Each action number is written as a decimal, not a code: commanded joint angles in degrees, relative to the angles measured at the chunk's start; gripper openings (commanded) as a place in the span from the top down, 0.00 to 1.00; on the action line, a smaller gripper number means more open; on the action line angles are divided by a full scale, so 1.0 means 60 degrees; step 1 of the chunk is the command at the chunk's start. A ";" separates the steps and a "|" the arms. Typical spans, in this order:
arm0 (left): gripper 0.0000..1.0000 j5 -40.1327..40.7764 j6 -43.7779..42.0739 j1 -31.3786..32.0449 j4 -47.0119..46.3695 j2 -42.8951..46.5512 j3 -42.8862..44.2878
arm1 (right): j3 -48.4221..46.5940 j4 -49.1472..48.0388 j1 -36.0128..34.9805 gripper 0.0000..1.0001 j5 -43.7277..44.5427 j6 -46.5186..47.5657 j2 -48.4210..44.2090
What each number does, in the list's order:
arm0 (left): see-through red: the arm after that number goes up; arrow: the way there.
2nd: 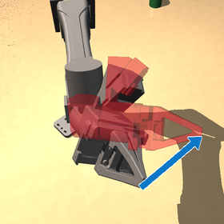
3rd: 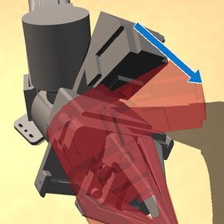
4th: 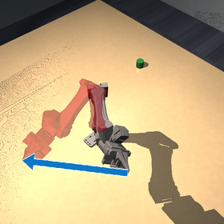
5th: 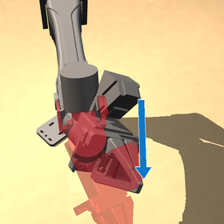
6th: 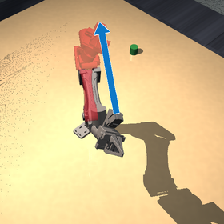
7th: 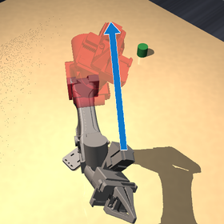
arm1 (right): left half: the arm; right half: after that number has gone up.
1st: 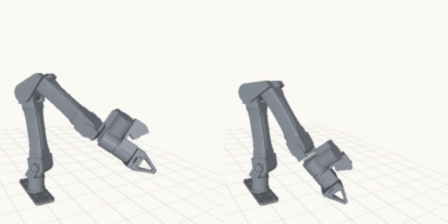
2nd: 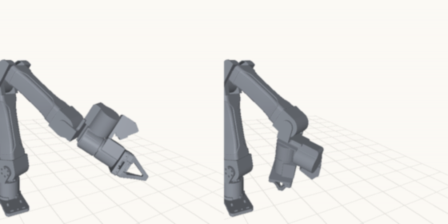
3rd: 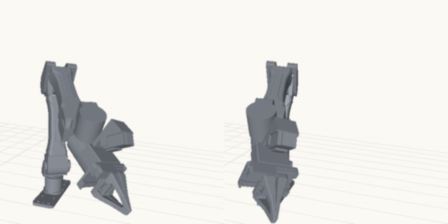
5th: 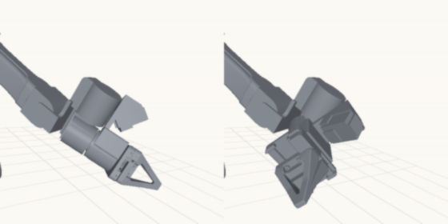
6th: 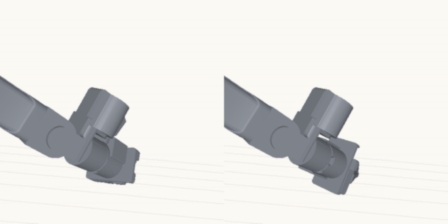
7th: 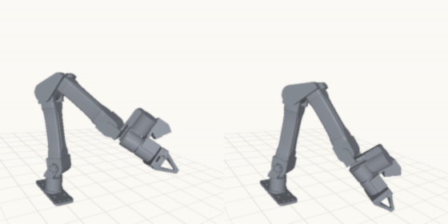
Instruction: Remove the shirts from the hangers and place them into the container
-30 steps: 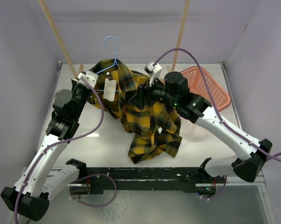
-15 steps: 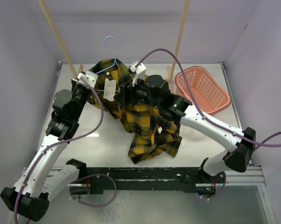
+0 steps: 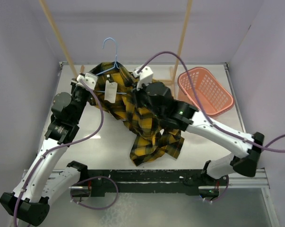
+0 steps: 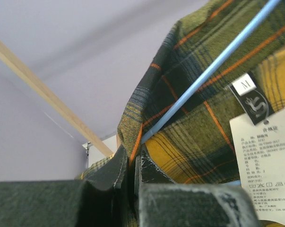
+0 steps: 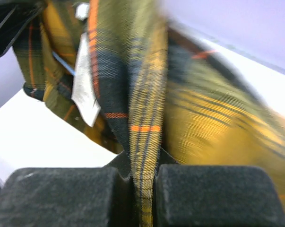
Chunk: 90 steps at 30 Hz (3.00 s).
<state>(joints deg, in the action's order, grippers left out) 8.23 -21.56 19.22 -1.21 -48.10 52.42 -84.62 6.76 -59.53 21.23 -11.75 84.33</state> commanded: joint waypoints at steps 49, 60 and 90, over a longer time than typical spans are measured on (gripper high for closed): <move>1.00 -0.0757 0.0920 0.0019 0.2323 -0.2662 0.7124 | -0.4485 0.9432 0.0334 1.00 0.0066 0.0663 -0.3686; 1.00 -0.0886 0.1503 0.0019 0.2822 -0.2194 0.6741 | -0.2481 0.9423 0.0327 1.00 0.1468 0.0191 -0.4609; 1.00 -0.0920 0.2536 0.0019 0.2556 -0.1545 0.3031 | -0.0080 0.7106 0.0624 1.00 0.2065 0.0216 -0.3107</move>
<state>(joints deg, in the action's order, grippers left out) -5.32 -8.01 21.56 21.06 -59.48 73.89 -85.52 48.36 -57.95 27.66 -11.86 63.09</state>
